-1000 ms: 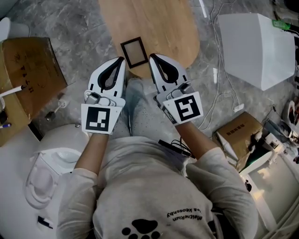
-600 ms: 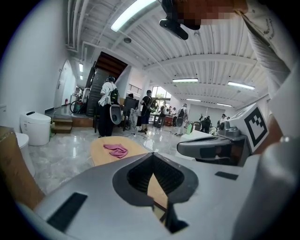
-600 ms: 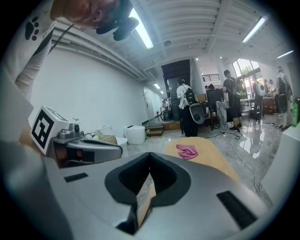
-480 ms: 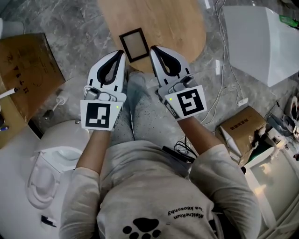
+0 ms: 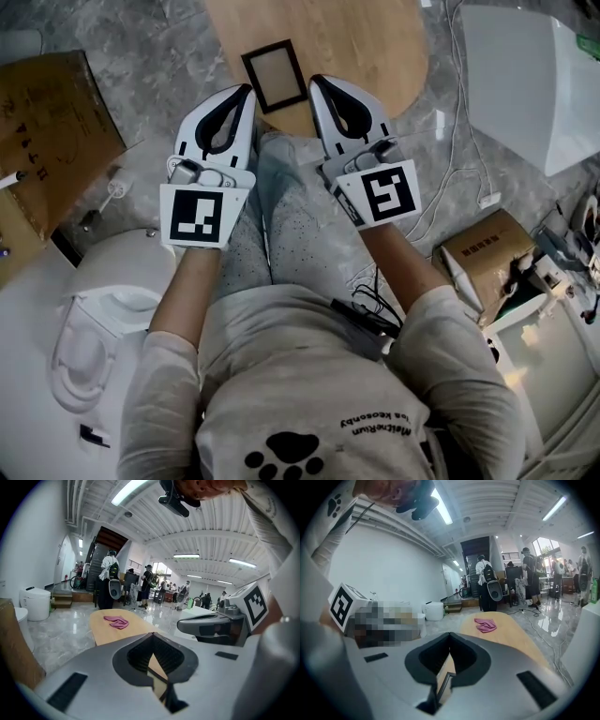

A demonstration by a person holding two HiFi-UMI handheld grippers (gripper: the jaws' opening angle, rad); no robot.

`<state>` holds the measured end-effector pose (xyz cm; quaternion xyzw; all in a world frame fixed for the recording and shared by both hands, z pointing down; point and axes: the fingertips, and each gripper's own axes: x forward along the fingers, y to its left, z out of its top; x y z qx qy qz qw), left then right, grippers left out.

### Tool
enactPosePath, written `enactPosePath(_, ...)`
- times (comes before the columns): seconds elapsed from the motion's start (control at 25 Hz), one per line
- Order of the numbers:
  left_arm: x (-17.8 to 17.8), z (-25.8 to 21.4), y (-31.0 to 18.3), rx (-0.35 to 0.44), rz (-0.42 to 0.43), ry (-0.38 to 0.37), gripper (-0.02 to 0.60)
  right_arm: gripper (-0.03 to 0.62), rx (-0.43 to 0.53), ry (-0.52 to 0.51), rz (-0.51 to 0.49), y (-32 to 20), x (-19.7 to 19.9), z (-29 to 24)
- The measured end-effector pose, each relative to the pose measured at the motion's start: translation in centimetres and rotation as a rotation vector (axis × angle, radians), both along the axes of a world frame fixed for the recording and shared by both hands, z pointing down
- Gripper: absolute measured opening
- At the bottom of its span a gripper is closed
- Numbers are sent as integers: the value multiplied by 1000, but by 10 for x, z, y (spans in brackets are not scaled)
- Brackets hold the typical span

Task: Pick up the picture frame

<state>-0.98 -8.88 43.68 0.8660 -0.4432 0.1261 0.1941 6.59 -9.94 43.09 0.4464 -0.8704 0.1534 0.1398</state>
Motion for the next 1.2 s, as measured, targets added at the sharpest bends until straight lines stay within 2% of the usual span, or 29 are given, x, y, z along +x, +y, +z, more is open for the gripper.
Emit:
enactPosePath(0.36,-3,31,-1,-30,-14,-24,9,8,-49,13,4,2,5,32)
enactPosePath(0.68,4,53,2,-48,2,8,9,8,-86,38,19,2,12,64)
enactPosePath(1.2,3,95,1,-114,26,-17,9,8,-154,99,10,0,17,110)
